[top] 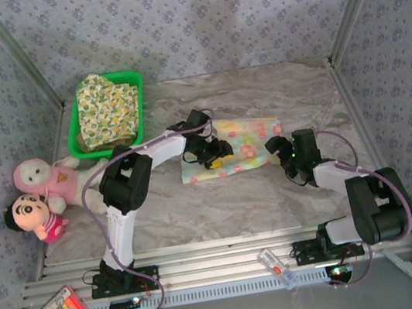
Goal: Fold and stack the skirts
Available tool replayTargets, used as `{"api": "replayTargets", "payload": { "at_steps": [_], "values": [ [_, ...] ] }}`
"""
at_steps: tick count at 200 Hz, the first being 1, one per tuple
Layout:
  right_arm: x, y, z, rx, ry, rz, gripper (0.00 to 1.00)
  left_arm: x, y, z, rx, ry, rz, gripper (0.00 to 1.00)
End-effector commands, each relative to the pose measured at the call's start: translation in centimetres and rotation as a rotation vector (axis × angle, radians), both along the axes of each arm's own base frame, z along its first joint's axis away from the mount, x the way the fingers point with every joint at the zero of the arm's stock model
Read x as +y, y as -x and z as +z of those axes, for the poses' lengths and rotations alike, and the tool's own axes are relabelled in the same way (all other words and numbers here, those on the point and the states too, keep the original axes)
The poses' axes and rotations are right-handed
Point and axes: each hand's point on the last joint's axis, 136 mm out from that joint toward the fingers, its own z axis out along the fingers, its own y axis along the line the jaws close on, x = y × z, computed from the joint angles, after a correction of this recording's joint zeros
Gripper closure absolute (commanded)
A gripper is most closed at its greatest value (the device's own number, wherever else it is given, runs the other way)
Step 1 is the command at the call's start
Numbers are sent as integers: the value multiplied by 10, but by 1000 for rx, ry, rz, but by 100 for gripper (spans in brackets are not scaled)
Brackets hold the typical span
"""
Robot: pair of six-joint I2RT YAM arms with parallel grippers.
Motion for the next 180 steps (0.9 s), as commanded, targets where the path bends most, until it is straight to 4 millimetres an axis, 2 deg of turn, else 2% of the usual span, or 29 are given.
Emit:
{"api": "replayTargets", "payload": {
  "at_steps": [1, 24, 73, 113, 150, 180],
  "values": [
    [-8, 0, 9, -36, -2, -87, 8, 28, 9, -32, 70, -120, 55, 44],
    [-13, 9, 11, -19, 12, -138, 6, 27, 9, -31, 68, -115, 51, 44],
    [1, 19, 1, 19, -7, -147, 7, 26, 9, -32, 68, -107, 48, 43],
    [-7, 27, -9, 73, 51, -217, 1, 28, 7, -32, 69, -106, 51, 43],
    [-5, 21, -19, 80, 34, -180, 6, 28, 6, -32, 71, -102, 53, 43],
    [1, 5, -8, 7, 1, -154, 14, 29, 7, -34, 74, -105, 54, 43]
  ]
}}
